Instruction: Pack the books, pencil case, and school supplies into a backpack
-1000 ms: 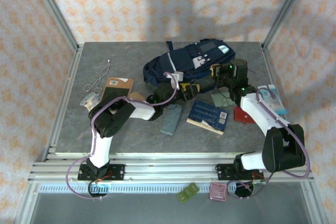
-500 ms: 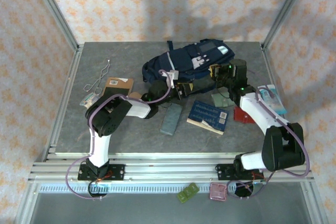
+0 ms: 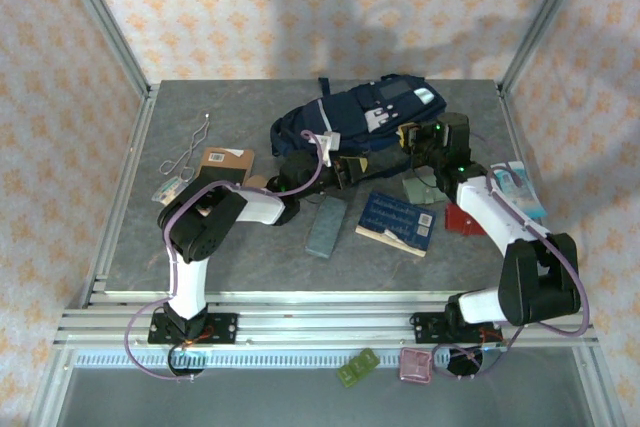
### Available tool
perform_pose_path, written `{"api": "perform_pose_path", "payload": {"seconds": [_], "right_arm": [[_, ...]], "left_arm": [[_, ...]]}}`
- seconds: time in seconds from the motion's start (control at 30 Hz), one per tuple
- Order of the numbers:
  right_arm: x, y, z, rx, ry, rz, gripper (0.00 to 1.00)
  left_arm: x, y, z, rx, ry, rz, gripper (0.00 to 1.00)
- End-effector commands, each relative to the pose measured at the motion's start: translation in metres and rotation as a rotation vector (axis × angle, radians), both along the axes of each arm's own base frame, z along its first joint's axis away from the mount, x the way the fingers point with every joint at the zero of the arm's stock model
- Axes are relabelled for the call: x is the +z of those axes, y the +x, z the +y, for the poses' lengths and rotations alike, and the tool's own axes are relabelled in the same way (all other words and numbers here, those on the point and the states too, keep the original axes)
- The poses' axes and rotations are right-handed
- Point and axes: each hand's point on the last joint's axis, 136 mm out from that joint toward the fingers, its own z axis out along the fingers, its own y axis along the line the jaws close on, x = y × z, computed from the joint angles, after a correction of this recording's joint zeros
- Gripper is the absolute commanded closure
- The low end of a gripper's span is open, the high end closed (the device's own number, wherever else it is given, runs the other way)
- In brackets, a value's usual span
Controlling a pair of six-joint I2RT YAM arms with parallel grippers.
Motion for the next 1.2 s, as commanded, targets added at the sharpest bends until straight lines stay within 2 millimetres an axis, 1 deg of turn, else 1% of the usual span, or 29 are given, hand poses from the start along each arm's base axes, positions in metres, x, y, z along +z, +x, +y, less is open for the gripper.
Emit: {"api": "perform_pose_path", "payload": {"seconds": [0.0, 0.03, 0.07, 0.13, 0.23, 0.27, 0.37, 0.4, 0.47, 0.53, 0.67, 0.7, 0.77, 0.83, 0.87, 0.93, 1.0, 1.03, 1.1, 1.17], "right_arm": [[0.042, 0.004, 0.020, 0.081, 0.040, -0.119, 1.00], [0.042, 0.004, 0.020, 0.083, 0.042, -0.118, 1.00], [0.041, 0.004, 0.021, 0.084, 0.042, -0.117, 1.00], [0.042, 0.004, 0.021, 0.088, 0.043, -0.120, 1.00], [0.041, 0.004, 0.021, 0.085, 0.044, -0.118, 1.00], [0.041, 0.004, 0.022, 0.088, 0.046, -0.115, 1.00], [0.041, 0.004, 0.024, 0.094, 0.050, -0.117, 1.00], [0.042, 0.004, 0.025, 0.096, 0.051, -0.120, 1.00], [0.044, 0.004, 0.025, 0.098, 0.051, -0.125, 1.00], [0.046, 0.004, 0.025, 0.097, 0.049, -0.130, 1.00], [0.046, 0.004, 0.025, 0.098, 0.049, -0.131, 1.00], [0.047, 0.005, 0.026, 0.101, 0.049, -0.132, 1.00], [0.047, 0.005, 0.026, 0.103, 0.051, -0.135, 1.00], [0.048, 0.004, 0.026, 0.103, 0.051, -0.136, 1.00], [0.048, 0.004, 0.026, 0.103, 0.050, -0.137, 1.00], [0.047, 0.004, 0.026, 0.102, 0.048, -0.136, 1.00], [0.048, 0.004, 0.026, 0.102, 0.048, -0.138, 1.00], [0.047, 0.004, 0.026, 0.102, 0.048, -0.136, 1.00], [0.048, 0.004, 0.027, 0.106, 0.050, -0.140, 1.00], [0.050, 0.004, 0.027, 0.111, 0.052, -0.144, 1.00]], "left_arm": [[0.033, 0.004, 0.001, -0.002, -0.051, -0.079, 0.65], [0.032, 0.005, 0.000, 0.000, -0.046, -0.075, 0.57], [0.030, 0.006, 0.000, 0.003, -0.040, -0.069, 0.54], [0.029, 0.009, -0.001, 0.004, -0.037, -0.068, 0.51], [0.030, 0.012, -0.004, 0.001, -0.040, -0.067, 0.51], [0.029, 0.013, -0.006, 0.002, -0.036, -0.066, 0.49], [0.016, 0.020, -0.011, 0.027, 0.043, -0.047, 0.45], [0.011, 0.022, -0.009, 0.050, 0.065, -0.040, 0.42], [0.009, 0.025, -0.006, 0.077, 0.073, -0.040, 0.40], [0.006, 0.027, -0.002, 0.097, 0.084, -0.030, 0.33], [-0.006, 0.032, 0.003, 0.135, 0.134, -0.001, 0.30], [-0.008, 0.033, 0.004, 0.145, 0.145, 0.009, 0.28], [-0.012, 0.035, 0.003, 0.142, 0.177, -0.002, 0.28], [-0.009, 0.034, 0.001, 0.127, 0.166, -0.007, 0.27], [-0.004, 0.032, -0.002, 0.109, 0.148, -0.018, 0.28], [0.007, 0.026, -0.007, 0.066, 0.104, -0.043, 0.34], [0.014, 0.022, -0.008, 0.037, 0.063, -0.045, 0.38], [0.017, 0.019, -0.008, 0.016, 0.036, -0.051, 0.37], [0.019, 0.015, -0.008, -0.014, 0.000, -0.050, 0.28], [0.011, 0.018, -0.012, -0.023, 0.019, -0.021, 0.26]]}}
